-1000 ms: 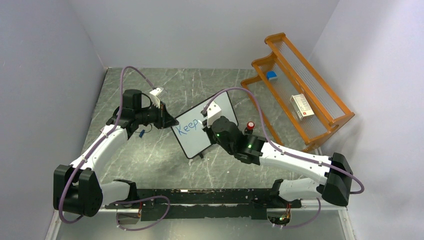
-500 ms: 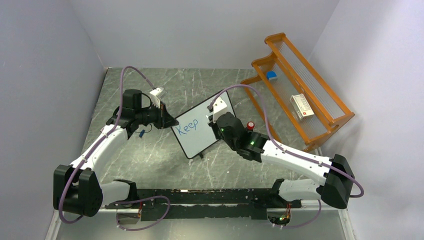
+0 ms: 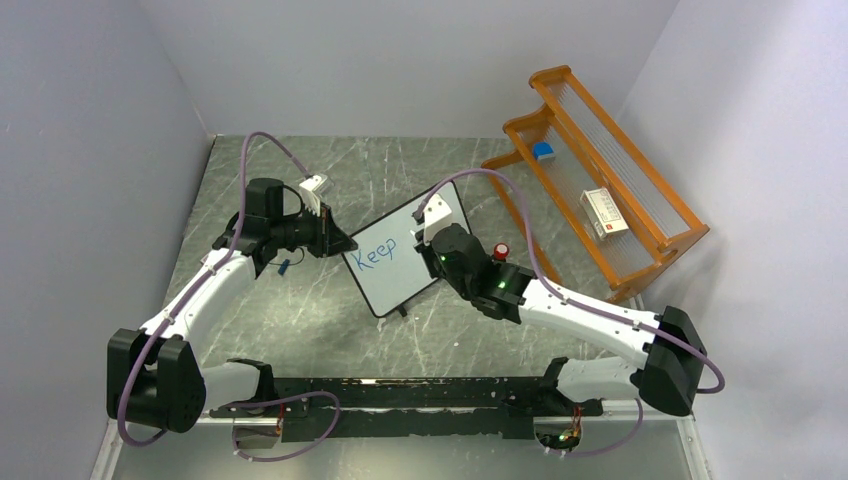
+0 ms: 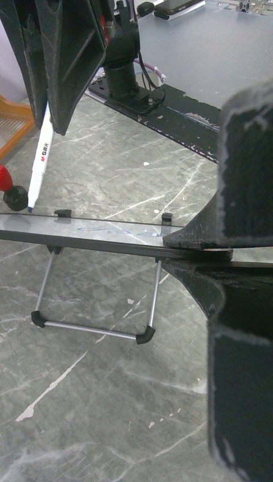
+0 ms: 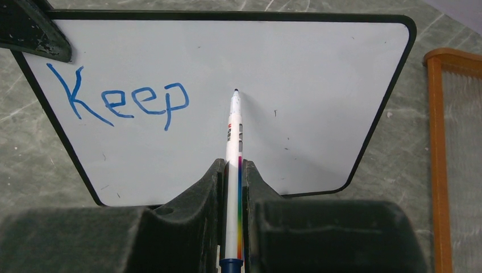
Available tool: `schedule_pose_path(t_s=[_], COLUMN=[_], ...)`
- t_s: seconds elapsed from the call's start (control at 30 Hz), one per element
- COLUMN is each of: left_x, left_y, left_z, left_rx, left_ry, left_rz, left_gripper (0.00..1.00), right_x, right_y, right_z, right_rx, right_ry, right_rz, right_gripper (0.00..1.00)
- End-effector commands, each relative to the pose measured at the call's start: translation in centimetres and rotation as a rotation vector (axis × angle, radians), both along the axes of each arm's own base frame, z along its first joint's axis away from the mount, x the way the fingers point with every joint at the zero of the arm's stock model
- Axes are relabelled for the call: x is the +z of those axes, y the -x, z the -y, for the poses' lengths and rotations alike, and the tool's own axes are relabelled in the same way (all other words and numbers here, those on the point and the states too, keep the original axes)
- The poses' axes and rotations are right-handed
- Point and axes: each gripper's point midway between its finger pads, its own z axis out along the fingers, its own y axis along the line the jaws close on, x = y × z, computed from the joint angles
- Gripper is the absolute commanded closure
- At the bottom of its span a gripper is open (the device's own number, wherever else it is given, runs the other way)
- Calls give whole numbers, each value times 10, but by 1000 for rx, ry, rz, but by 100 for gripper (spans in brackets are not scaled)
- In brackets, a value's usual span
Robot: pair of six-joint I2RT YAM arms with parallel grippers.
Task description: Write a sentence on the whiteboard
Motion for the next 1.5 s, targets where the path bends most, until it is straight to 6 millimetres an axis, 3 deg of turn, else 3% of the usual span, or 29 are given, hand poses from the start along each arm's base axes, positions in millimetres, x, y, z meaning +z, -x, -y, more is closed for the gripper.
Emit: schedule_pose_path(t_s=[0.0, 0.67, 1.47], left_x=[-32, -32, -32], left_y=[0, 0, 0], left_z=[-13, -13, -14], left_rx=[44, 43, 48], left_ry=[-111, -112, -118], left_rz=[-58, -58, -56], left_gripper=[95, 95, 95], right_x=[0, -6, -30], right_y=[-4, -4, 11], right_z=[-4, -13, 0], right_rx=[9, 31, 41], right_ry=[-13, -14, 38], right_rz=[10, -5, -85], right_gripper=[100, 100, 100])
